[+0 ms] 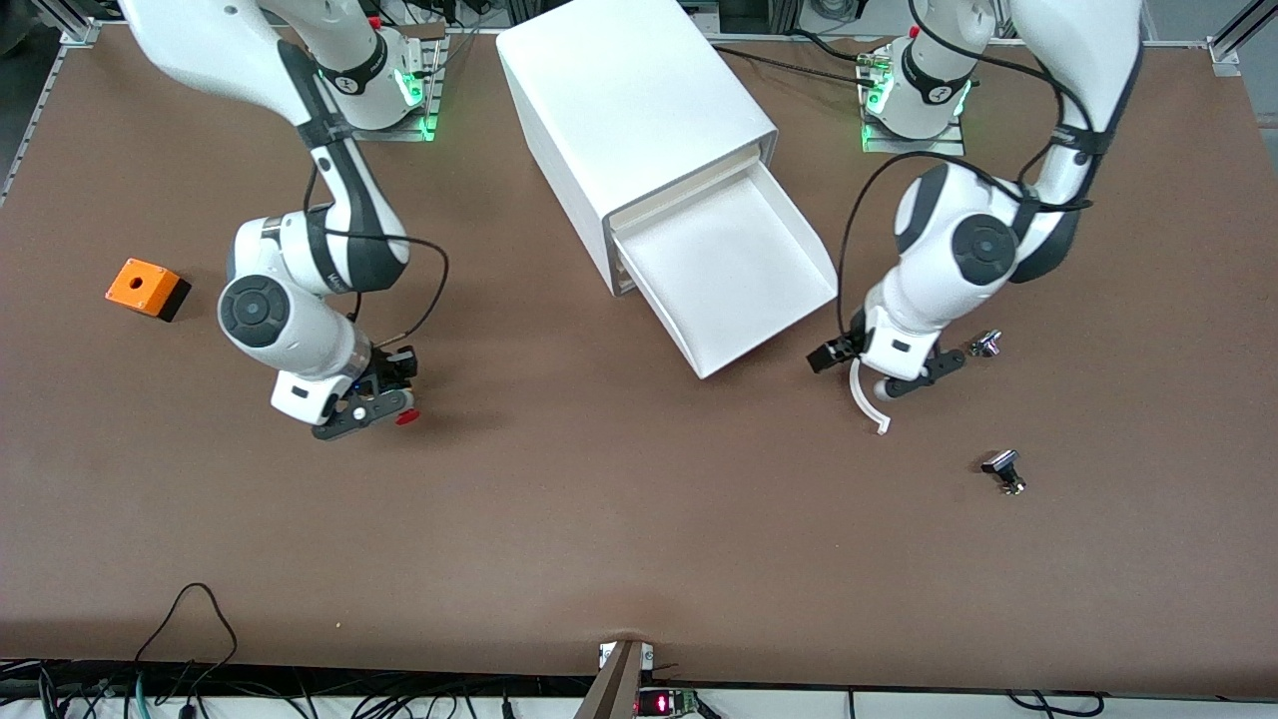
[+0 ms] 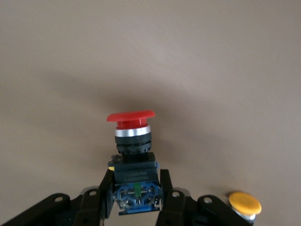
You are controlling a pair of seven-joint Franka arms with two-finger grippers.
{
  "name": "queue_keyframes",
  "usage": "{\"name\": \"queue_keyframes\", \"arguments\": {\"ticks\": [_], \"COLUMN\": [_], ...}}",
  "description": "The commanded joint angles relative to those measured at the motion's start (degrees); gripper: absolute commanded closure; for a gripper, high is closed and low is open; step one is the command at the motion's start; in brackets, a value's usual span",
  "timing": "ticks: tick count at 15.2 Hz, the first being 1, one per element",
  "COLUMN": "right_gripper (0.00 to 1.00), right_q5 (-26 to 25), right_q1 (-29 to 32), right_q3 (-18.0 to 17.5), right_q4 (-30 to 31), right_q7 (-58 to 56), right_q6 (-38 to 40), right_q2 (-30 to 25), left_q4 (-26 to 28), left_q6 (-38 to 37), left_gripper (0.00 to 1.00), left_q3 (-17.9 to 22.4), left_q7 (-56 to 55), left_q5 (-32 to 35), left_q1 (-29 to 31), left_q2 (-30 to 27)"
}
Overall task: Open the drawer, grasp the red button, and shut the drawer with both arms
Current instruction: 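Place the button with the right gripper while the left gripper shuts the drawer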
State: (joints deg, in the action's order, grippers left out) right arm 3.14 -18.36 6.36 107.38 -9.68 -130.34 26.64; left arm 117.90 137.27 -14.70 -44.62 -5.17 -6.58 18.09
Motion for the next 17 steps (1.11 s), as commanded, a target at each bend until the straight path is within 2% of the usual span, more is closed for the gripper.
{"name": "queue_keyframes", "arguments": {"ticks": [1, 3, 6, 7, 8, 9, 13, 17], "right_gripper": [0.76, 0.76, 0.76, 0.68, 0.4, 0.0, 0.0, 0.0], "right_q5": [0.38, 0.47, 0.47, 0.29, 0.38, 0.38, 0.91, 0.82], "right_q1": [-0.27, 0.77, 1.39, 2.09, 2.62, 2.8, 3.33, 3.24], "right_q3": [-0.91, -0.91, -0.47, 0.66, 1.02, 1.03, 1.2, 1.12], "right_q4": [6.77, 10.81, 13.28, 13.64, 13.55, 13.38, 8.47, -2.06], "right_q7": [6.76, 7.91, 11.78, 11.35, 11.61, 12.22, 12.49, 14.77], "right_q6": [-3.51, -5.7, -6.68, -7.55, -7.82, -7.74, -3.62, 9.98], "right_q2": [-1.94, -2.37, -1.77, -1.42, -1.15, -1.15, -1.41, -1.76], "left_q4": [2.07, 3.04, 5.58, 6.72, 7.43, 8.04, 8.14, 8.14], "left_q6": [1.16, 0.81, 0.28, 0.28, 0.28, 0.19, -2.27, -5.6], "left_gripper": [0.01, 0.01, 0.01, 0.01, 0.01, 0.01, 0.01, 0.01], "left_q3": [-1.11, -2.61, -6.65, -8.75, -10.77, -12.27, -18.33, -22.21], "left_q7": [-3.54, -4.59, -5.39, -5.39, -5.39, -5.39, -5.04, -4.95], "left_q5": [0.16, 0.16, 0.07, -0.1, -0.28, -0.54, -0.72, -0.72], "left_q1": [-1.86, -1.86, -1.86, -1.86, -1.86, -1.86, -1.86, -1.95], "left_q2": [-0.95, -0.95, -1.3, -1.3, -1.3, -1.47, -1.39, -1.3]}}
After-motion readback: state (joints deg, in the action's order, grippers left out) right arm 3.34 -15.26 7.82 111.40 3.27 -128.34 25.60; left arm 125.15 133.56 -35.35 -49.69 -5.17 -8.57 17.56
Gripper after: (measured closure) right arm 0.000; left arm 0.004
